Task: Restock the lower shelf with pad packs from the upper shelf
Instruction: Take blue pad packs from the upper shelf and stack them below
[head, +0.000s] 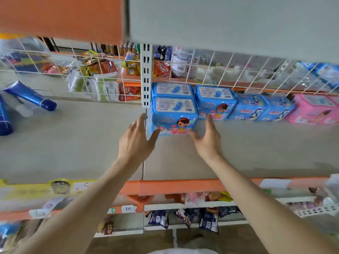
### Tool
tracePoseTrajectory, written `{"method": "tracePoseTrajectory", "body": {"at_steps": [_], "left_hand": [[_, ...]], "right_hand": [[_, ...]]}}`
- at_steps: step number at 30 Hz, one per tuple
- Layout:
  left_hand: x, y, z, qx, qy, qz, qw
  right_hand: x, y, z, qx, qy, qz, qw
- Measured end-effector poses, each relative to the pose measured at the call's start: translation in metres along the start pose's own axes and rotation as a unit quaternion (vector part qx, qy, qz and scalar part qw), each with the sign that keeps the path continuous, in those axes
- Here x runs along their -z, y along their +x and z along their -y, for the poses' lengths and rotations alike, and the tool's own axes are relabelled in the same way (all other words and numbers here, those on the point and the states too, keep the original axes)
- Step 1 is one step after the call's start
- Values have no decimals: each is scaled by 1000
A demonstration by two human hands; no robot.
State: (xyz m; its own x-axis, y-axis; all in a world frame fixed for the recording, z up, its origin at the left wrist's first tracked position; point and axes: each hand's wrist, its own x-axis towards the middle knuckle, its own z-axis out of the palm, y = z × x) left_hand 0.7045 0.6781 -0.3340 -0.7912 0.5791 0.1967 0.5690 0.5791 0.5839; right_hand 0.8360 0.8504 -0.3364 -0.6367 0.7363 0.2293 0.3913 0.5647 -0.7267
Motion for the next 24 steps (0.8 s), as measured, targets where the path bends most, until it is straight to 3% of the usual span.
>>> {"method": "tracePoseTrajectory", "body": {"at_steps": [5, 7, 17, 24], "left_hand": [[8, -44, -16, -148, -17, -48, 988], [5, -62, -19, -181, -20, -33, 983], [27, -123, -52, -182, 10, -8, 983], [32, -186, -125, -174, 59, -33, 982]], "right_hand": [[21, -58, 13, 61, -56, -1, 997], [28, -78, 20, 54, -78, 21, 995], [81, -140, 34, 67, -76, 50, 994], [173, -187, 7, 119, -63, 47, 990]]}}
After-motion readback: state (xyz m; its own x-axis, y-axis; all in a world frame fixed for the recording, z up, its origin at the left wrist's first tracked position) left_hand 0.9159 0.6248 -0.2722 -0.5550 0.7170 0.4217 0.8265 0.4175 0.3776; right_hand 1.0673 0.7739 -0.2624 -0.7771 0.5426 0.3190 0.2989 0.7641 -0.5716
